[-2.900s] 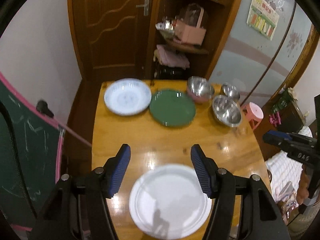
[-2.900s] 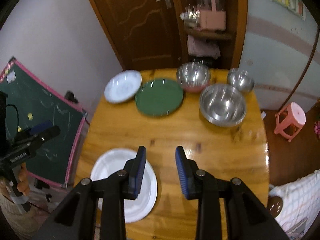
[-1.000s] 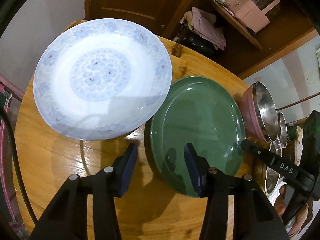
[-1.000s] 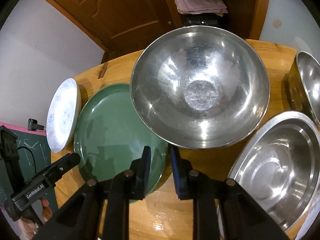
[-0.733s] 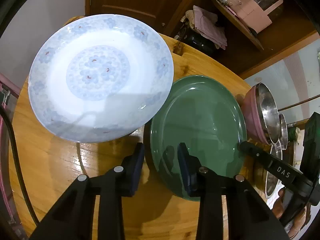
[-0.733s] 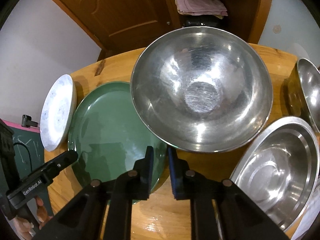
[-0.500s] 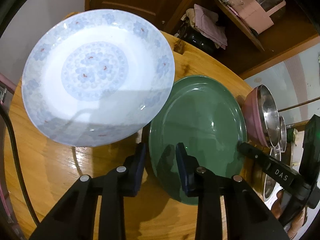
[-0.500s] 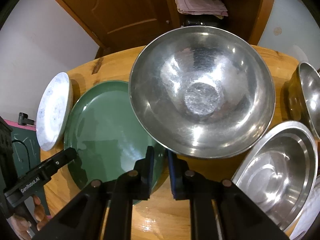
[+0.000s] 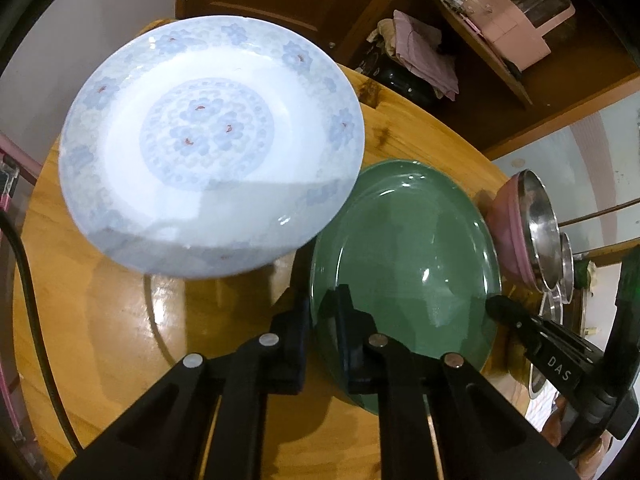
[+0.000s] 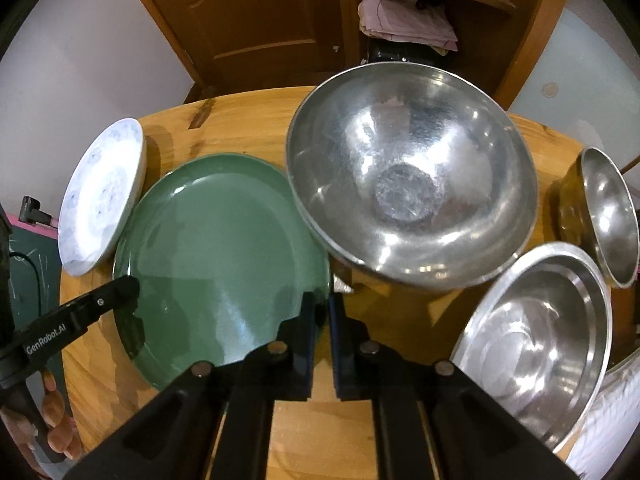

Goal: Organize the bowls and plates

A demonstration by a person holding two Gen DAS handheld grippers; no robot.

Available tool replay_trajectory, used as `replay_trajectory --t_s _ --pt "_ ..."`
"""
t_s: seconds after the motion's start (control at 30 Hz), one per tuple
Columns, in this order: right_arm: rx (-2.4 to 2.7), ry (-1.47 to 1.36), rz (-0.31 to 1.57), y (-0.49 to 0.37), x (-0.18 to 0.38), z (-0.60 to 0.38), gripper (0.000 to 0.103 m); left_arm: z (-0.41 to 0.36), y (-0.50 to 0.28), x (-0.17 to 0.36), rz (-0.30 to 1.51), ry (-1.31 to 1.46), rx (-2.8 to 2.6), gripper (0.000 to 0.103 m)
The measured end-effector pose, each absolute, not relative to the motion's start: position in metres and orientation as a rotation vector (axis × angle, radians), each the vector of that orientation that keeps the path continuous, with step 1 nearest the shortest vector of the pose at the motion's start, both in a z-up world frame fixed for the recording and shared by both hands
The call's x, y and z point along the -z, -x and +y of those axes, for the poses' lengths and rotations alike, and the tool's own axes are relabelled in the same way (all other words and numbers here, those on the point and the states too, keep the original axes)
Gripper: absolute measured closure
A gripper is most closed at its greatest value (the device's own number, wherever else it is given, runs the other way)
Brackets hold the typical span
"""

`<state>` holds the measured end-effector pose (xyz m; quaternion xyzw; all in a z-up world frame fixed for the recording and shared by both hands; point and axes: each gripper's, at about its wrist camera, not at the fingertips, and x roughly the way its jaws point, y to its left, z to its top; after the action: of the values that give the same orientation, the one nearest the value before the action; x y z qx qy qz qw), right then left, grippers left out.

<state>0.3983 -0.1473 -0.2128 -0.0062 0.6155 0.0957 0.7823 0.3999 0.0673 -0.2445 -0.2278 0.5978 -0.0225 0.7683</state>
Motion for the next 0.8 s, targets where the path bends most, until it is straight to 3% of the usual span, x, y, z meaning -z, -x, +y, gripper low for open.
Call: replay_trajectory --t_s 0.8 --pt "-0.318 -0.077 1.220 -0.272 0.149 -0.152 0.097 0.094 -0.262 0.179 1.226 0.516 0.096 0.094"
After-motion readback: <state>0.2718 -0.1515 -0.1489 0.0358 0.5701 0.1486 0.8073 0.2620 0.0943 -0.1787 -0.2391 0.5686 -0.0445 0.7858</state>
